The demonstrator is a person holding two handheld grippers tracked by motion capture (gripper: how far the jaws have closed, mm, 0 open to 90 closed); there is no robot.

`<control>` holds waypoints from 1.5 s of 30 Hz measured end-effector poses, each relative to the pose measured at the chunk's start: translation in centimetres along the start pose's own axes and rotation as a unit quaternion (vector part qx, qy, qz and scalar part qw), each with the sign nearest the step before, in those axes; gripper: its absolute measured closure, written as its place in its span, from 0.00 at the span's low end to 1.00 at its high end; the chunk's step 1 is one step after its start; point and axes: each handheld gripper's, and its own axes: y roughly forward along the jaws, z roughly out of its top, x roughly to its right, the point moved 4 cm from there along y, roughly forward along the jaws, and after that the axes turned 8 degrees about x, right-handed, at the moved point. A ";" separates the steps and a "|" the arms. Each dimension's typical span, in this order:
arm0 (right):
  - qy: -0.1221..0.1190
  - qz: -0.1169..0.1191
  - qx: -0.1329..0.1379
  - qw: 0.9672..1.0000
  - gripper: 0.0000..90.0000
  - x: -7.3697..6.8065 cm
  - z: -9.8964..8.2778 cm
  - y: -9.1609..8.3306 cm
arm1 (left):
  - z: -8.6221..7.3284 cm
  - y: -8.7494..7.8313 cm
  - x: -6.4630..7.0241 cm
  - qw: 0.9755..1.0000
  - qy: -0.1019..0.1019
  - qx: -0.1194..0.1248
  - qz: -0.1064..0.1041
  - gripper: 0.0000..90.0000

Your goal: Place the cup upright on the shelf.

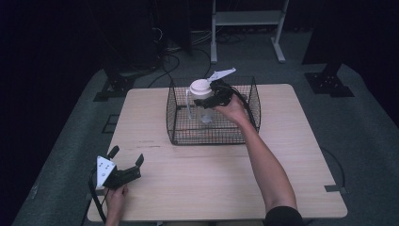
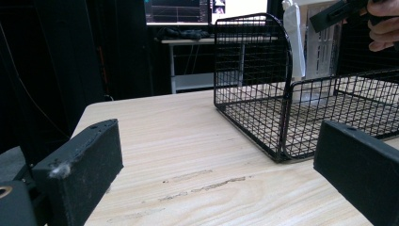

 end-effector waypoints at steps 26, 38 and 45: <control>-0.026 0.014 -0.027 0.999 0.15 0.3 -2.2 0.4 | 0.0 0.0 0.0 1.000 -0.001 0.001 -0.001 0.01; -0.029 0.002 -0.024 0.999 0.09 0.5 -2.5 -0.2 | 0.0 0.0 0.0 1.000 0.000 0.001 -0.001 0.01; -0.025 -0.008 -0.020 0.999 0.02 0.6 -2.4 -0.4 | 0.0 0.0 0.0 1.000 0.000 0.001 -0.001 0.01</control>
